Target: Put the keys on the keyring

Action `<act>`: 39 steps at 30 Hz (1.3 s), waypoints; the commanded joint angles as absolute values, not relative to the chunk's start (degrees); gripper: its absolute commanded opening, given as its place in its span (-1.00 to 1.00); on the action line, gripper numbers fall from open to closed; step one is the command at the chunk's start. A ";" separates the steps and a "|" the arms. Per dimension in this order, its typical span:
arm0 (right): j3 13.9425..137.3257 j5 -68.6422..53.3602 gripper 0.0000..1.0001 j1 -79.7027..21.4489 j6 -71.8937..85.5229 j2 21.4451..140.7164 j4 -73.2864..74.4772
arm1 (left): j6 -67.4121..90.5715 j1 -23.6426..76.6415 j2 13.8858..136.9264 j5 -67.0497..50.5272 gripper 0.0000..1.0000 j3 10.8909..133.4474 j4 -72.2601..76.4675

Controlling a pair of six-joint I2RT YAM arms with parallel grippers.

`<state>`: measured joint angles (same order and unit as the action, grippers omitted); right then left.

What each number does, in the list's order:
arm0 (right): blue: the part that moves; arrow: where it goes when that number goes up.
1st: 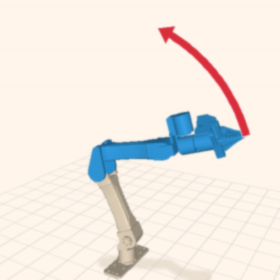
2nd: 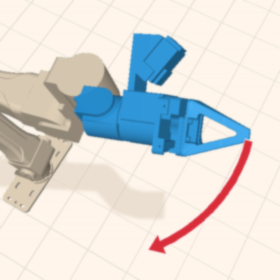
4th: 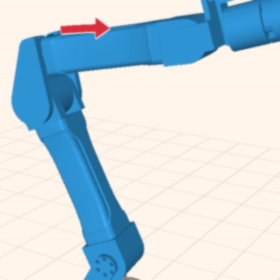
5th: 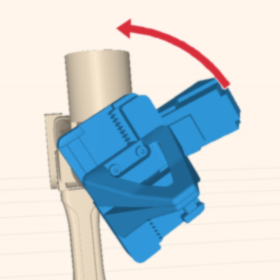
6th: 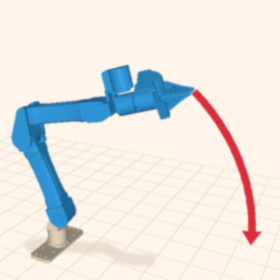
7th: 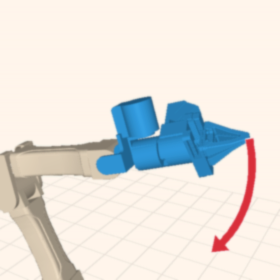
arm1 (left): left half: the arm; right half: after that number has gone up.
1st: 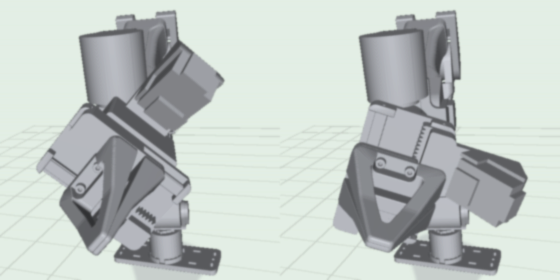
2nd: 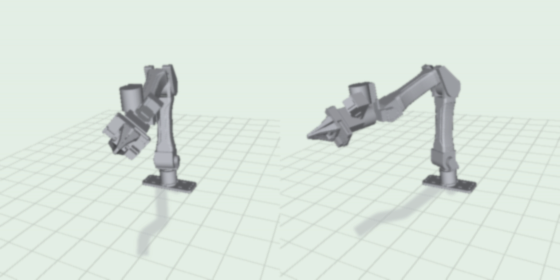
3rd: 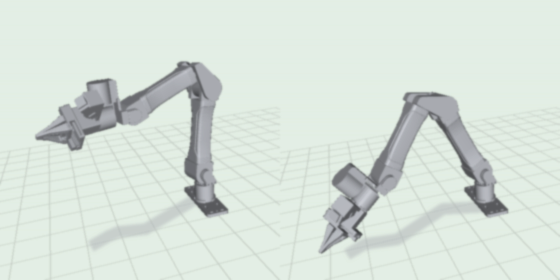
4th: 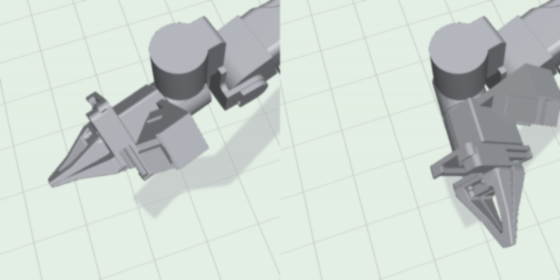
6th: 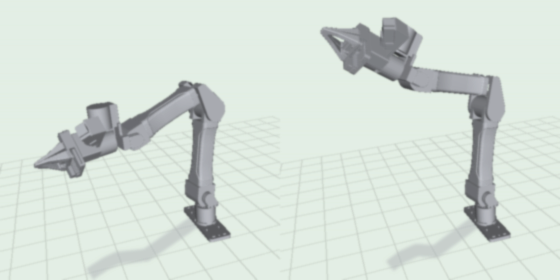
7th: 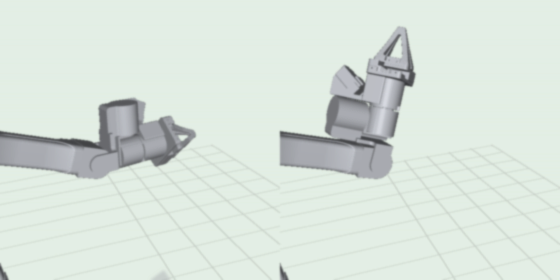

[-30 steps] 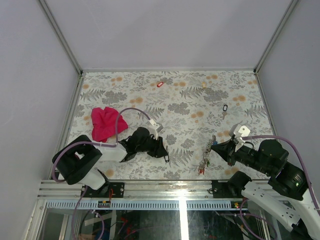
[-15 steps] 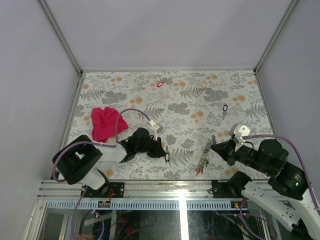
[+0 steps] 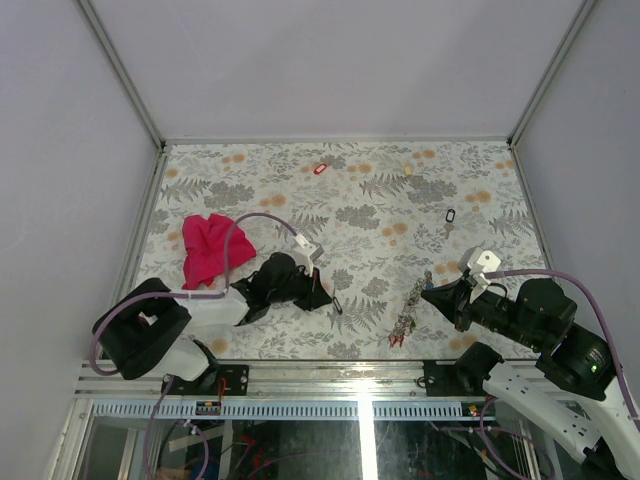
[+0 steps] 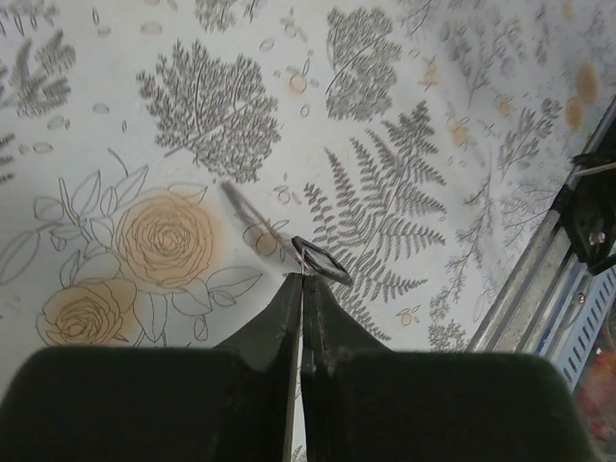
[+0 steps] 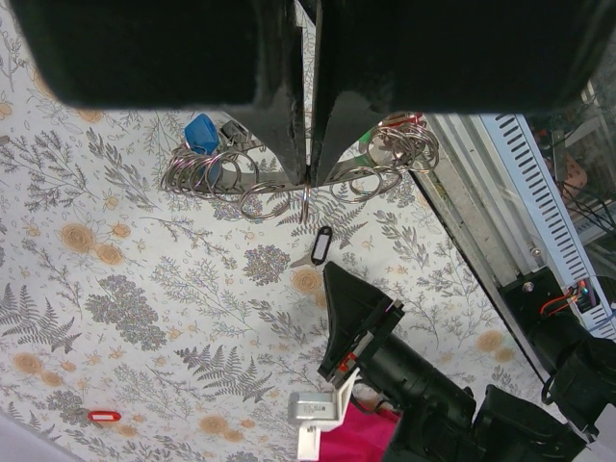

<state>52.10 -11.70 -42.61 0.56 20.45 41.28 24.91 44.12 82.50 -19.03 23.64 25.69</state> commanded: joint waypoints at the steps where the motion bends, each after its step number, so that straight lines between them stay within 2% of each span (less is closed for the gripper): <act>1: 53.04 -12.74 -1.00 -42.85 1.14 20.65 35.73 | 20.56 43.73 78.98 -16.81 -1.00 26.65 23.98; 9: 53.27 -11.89 -0.99 -42.83 0.12 20.53 35.05 | 16.62 43.90 74.61 -18.28 -1.00 30.46 18.20; 15: 52.19 -13.30 -1.00 -42.84 -4.67 19.78 31.22 | 9.77 51.03 67.60 -10.40 -1.00 32.95 15.06; 22: 50.28 -17.61 -1.00 -42.89 -13.67 20.51 24.49 | 1.77 51.80 61.43 -10.87 -1.00 42.65 4.23; 30: 50.36 -21.43 -1.00 -42.86 -25.25 24.05 15.59 | -0.87 51.68 60.13 -12.25 -1.00 56.67 -9.56; 34: 50.71 -23.23 -1.00 -42.89 -32.61 25.70 13.38 | -3.79 51.73 58.05 -15.67 -1.00 57.87 -9.65; 39: 49.53 -24.54 -1.00 -42.88 -43.18 25.85 11.13 | -4.94 51.75 55.86 -14.09 -1.00 58.00 -7.68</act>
<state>49.08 -22.11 -42.61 -31.92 26.15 20.56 -2.13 51.72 57.71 -13.89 56.45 -8.08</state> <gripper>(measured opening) 0.042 0.010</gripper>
